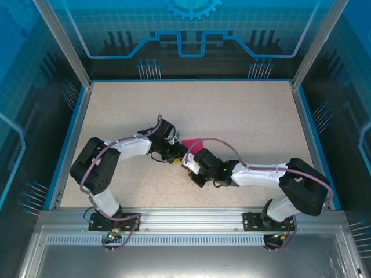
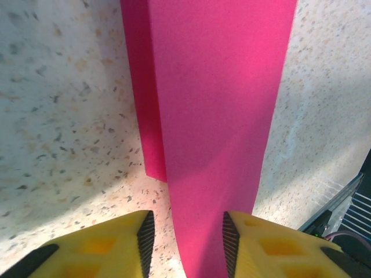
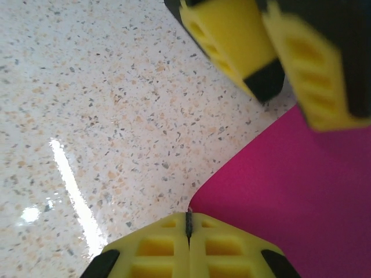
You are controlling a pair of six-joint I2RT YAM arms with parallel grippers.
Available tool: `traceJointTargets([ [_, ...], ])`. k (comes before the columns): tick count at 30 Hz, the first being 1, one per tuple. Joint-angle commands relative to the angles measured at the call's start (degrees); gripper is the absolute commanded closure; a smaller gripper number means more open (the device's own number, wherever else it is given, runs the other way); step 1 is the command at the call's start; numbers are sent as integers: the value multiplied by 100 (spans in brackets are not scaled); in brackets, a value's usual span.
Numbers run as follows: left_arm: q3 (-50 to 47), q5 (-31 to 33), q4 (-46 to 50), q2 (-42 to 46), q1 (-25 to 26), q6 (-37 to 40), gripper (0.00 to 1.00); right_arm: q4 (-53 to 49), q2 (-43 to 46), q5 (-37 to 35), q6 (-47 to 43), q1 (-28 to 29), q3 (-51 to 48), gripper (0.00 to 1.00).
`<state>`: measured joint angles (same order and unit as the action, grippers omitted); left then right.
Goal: Fold a paper plane with a square sheet of paper (fold left side to right side)
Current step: Third fold the triangle at the center of the table.
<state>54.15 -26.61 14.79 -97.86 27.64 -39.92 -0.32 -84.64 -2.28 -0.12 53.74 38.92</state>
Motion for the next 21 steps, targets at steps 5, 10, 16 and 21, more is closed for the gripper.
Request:
traceJointTargets([
  [5, 433, -144, 377, 308, -241, 401, 77, -442, -123, 1617, 339, -459, 427, 100],
  [10, 911, -539, 145, -388, -180, 453, 87, -538, -343, 1809, 401, -545, 594, 100],
  [16, 1681, -753, 345, -1329, -53, 717, 89, -556, -499, 2036, 514, -718, 688, 100],
  [21, 2077, -696, 637, -1905, 11, 937, 91, -618, -553, 2381, 684, -920, 745, 100],
])
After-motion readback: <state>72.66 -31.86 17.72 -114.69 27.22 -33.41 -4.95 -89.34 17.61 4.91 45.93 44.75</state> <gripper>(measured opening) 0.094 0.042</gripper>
